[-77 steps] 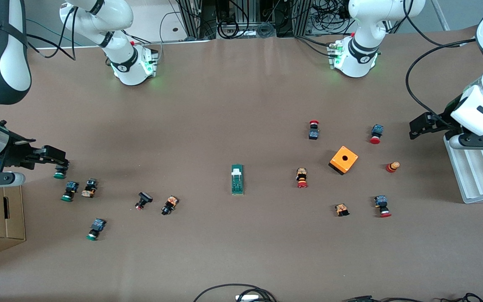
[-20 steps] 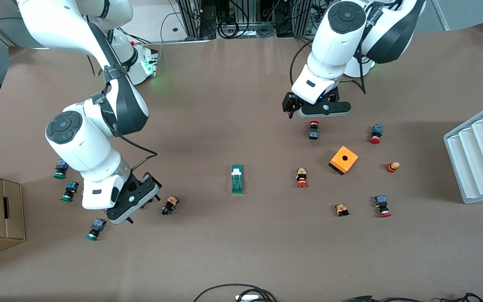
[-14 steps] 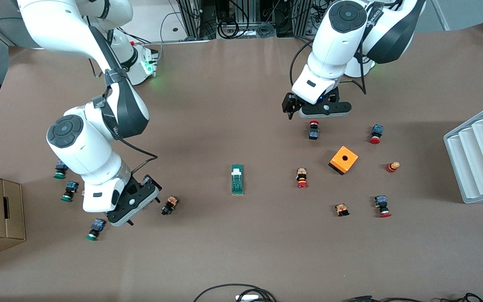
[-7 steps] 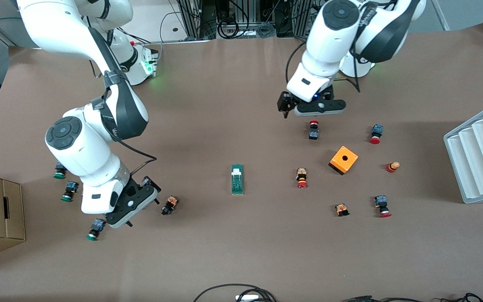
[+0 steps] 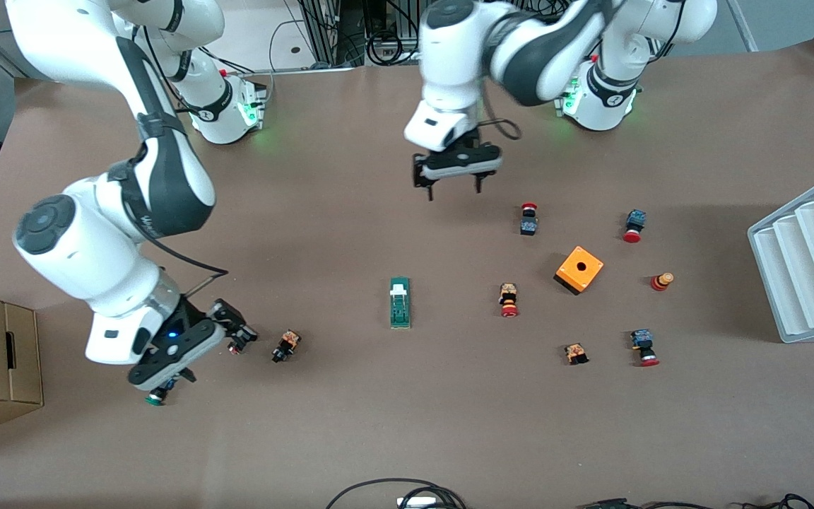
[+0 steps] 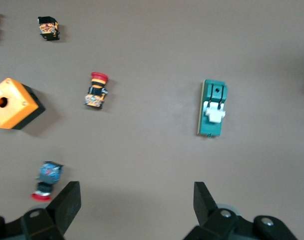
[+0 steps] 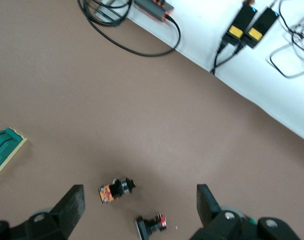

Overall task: Close load switch with both arms
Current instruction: 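Lower the left gripper over the white handle of the green switch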

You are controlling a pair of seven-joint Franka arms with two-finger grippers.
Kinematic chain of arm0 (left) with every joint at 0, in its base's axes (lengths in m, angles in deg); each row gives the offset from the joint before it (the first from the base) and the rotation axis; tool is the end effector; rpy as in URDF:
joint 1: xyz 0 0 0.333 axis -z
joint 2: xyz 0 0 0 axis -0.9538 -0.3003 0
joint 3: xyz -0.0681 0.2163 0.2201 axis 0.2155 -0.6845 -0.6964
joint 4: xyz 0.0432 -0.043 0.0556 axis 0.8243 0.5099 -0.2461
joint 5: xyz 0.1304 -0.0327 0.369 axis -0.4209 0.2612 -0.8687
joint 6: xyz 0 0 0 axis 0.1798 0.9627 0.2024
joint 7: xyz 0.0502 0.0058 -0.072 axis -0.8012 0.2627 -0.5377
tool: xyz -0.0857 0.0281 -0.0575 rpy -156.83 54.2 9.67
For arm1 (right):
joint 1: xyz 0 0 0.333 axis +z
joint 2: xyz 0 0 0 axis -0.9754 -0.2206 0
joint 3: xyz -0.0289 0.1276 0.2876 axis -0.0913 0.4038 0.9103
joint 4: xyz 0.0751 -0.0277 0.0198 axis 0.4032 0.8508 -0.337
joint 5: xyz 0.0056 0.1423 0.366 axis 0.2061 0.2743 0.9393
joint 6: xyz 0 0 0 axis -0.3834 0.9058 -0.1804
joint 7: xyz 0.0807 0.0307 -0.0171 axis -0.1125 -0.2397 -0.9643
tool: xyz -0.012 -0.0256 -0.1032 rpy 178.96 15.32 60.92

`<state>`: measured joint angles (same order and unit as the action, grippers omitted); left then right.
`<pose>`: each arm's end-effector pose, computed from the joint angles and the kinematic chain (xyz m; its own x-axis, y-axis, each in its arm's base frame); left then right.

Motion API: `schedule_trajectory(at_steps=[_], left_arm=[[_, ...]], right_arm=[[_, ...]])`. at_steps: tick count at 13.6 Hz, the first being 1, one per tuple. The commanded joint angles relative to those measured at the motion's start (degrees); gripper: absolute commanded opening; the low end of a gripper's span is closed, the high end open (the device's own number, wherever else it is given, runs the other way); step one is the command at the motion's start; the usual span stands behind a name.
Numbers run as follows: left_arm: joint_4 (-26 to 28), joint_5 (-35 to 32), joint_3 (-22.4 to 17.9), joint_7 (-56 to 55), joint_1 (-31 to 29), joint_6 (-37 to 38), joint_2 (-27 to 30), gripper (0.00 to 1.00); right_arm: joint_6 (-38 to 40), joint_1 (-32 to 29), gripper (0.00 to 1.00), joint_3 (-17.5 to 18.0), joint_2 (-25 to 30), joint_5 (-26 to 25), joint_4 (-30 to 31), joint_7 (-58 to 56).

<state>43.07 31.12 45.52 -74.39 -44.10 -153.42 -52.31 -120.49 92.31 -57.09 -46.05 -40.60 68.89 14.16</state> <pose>0.3634 -0.4623 0.4258 0.9384 0.1744 0.2982 0.1866 -0.9824 -0.0126 0.6801 0.1588 0.4719 0.7809 0.5450 0.3054 0.5620 -0.8263 0.0374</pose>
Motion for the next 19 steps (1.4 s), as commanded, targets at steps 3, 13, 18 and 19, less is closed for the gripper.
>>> schedule_trajectory(at_steps=[3,13,18,19], left_arm=[[-8.1,-10.0,-0.5,-6.7,2.9,-0.8,-9.1,1.0],[-12.7,-52.4,-0.5,-41.0,8.2,-5.2,-28.3,1.0],[-13.1,-70.7,-1.5,-56.5,12.0,-2.0,-35.8,1.0],[-13.3,-73.5,-1.5,-56.6,12.7,0.8,-37.5,1.0]], right_arm=[[7.6,-3.7,1.0,0.3,3.3,1.3,-0.1,2.5],[12.4,-4.8,1.0,0.4,4.7,1.3,0.0,9.1],[12.4,-4.9,1.0,0.4,4.8,1.3,0.0,9.0],[12.4,-4.9,1.0,0.4,4.8,1.3,0.0,9.0]])
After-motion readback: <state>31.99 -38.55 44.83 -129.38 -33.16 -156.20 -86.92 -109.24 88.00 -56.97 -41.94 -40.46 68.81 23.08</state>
